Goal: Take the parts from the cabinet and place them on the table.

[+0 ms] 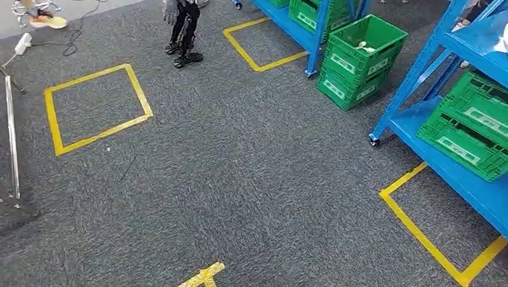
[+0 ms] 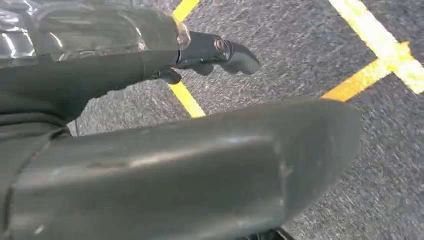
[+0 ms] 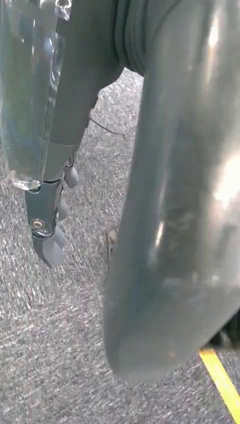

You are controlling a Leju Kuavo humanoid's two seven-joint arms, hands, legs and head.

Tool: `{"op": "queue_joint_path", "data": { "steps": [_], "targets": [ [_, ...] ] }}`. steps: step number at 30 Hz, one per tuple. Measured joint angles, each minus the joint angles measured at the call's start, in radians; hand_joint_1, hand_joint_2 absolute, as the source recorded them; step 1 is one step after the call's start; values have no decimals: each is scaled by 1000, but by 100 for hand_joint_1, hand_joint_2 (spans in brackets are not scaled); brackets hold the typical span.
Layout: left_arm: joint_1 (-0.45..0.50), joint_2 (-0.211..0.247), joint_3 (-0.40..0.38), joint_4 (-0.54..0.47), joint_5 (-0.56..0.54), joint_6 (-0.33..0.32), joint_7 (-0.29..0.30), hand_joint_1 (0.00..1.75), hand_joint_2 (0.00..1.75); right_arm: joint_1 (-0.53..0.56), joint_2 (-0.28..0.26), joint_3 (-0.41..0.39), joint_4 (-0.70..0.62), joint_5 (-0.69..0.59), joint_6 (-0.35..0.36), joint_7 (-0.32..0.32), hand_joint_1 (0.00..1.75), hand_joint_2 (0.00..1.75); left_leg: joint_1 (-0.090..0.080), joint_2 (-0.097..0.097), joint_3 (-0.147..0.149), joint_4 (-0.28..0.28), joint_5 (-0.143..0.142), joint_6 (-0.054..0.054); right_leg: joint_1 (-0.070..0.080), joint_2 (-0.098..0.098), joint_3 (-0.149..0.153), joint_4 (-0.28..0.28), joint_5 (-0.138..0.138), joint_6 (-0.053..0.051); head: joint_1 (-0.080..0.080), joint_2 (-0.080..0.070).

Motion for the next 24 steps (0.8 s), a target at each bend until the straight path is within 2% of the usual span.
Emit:
{"op": "queue_joint_path", "data": {
  "steps": [1,2,3,4,5,6,7,8,9,10,11,12,13,14,15,16,17,18,19,21,22,23,24],
  "targets": [
    [-2,-1,0,0,-3,0,-6,0,0,-3,-1,3,0,-3,-1,0,0,0,-3,7,2,-1,-3,-5,13,-34,15,-23,-24,-6,-2,0],
    [-3,0,0,0,-5,1,-16,0,0,-6,-1,5,0,-9,-2,0,0,0,-4,11,0,0,-6,-11,17,-32,20,-42,-27,-15,0,0],
    [-3,-1,0,0,-9,3,-29,0,0,-7,-1,5,0,-20,-2,0,0,0,-3,19,3,-2,-6,-15,19,-28,18,-40,-27,-16,-1,0],
    [-4,-1,0,0,-13,6,-39,0,0,-4,-3,5,0,-31,-2,0,0,0,-1,26,8,-6,-7,-20,22,-20,18,-40,-30,-20,-5,0],
    [-8,-2,0,-2,-16,8,-47,0,0,-2,-5,6,0,-39,-2,0,0,0,-2,36,19,-10,-11,-27,21,-10,27,-52,-28,-24,-3,0],
    [-10,-2,0,-3,-19,9,-51,0,0,2,-4,6,0,-43,-2,0,0,0,4,-4,23,-6,-23,-34,11,-5,44,-69,-21,-28,0,0],
    [-11,-2,0,-4,-23,10,-56,0,0,-1,-5,6,0,-47,-2,0,0,0,5,-82,10,28,-40,-35,9,2,51,-77,-20,-32,-8,0],
    [-9,-2,0,-4,-28,11,-56,0,0,-7,-7,6,0,-54,-1,0,0,0,3,-100,-25,93,-71,-35,8,14,52,-78,-18,-37,-10,0],
    [-7,-2,0,-4,-32,12,-56,0,0,-12,-8,6,0,-61,0,0,0,0,2,-102,-70,173,-102,-36,8,27,52,-77,-19,-40,-18,0],
    [-4,-2,0,-3,-35,15,-54,0,0,-14,-9,6,0,-66,3,-1,0,0,2,-101,-115,244,-119,-37,9,43,54,-77,-21,-42,-23,0],
    [-2,-2,-1,-3,-41,16,-52,0,0,-13,-9,6,0,-72,5,-3,0,0,2,-98,-146,280,-118,-37,10,58,57,-77,-23,-43,-26,0],
    [-2,-2,-1,-4,-46,16,-46,0,0,-11,-10,6,0,-80,7,-7,0,0,1,-95,-157,274,-94,-37,10,73,61,-77,-25,-42,-29,0],
    [-5,-2,-1,-4,-51,19,-41,0,0,-8,-10,6,1,-84,9,-12,0,0,1,-95,-147,228,-43,-35,9,89,67,-76,-29,-39,-32,0],
    [-8,-2,-1,-4,-56,20,-36,0,0,-7,-11,6,1,-96,10,-16,0,0,3,-108,-121,154,17,-34,7,104,73,-74,-34,-36,-37,0],
    [-10,-2,-1,-4,-60,21,-32,0,0,-7,-12,6,1,-105,11,-20,0,0,4,-136,-92,75,65,-33,5,118,77,-71,-39,-30,-43,0],
    [-11,-3,-1,-4,-63,21,-29,0,0,-9,-14,6,1,-113,11,-21,0,0,10,-208,-77,35,68,-29,6,129,74,-65,-45,-24,-50,0],
    [-12,-5,-1,-4,-64,23,-28,0,0,-12,-15,6,2,-116,12,-22,0,0,15,-200,-60,1,53,-28,6,146,69,-56,-52,-16,-52,0],
    [-13,-5,-1,-4,-65,24,-25,0,0,-13,-17,6,1,-122,13,-24,0,0,9,-187,-60,8,53,-23,1,155,62,-60,-49,-11,-49,0],
    [-13,-6,-1,-4,-65,26,-23,0,0,-11,-21,6,2,-124,13,-24,0,0,5,-174,-59,8,50,-16,-3,173,61,-66,-46,-5,-49,0],
    [-16,-11,-1,-5,-65,27,-23,0,0,-8,-28,6,2,-126,12,-24,0,0,15,-144,-51,-3,52,-6,-5,191,59,-63,-50,4,-50,0],
    [-19,-12,-1,-5,-66,27,-24,0,0,-6,-26,6,1,-125,13,-24,0,0,13,-129,-45,-4,48,-1,2,125,50,-39,-66,10,-41,0],
    [-19,-15,-1,-5,-66,27,-24,0,0,-8,-28,6,1,-126,13,-25,0,0,11,-110,-42,-4,44,5,1,84,21,18,-98,17,-28,0],
    [-16,-15,-2,-5,-66,27,-23,0,0,-13,-28,6,1,-128,13,-27,0,0,8,-89,-38,-4,40,8,-1,59,-26,103,-136,23,-20,0]
  ]
}}
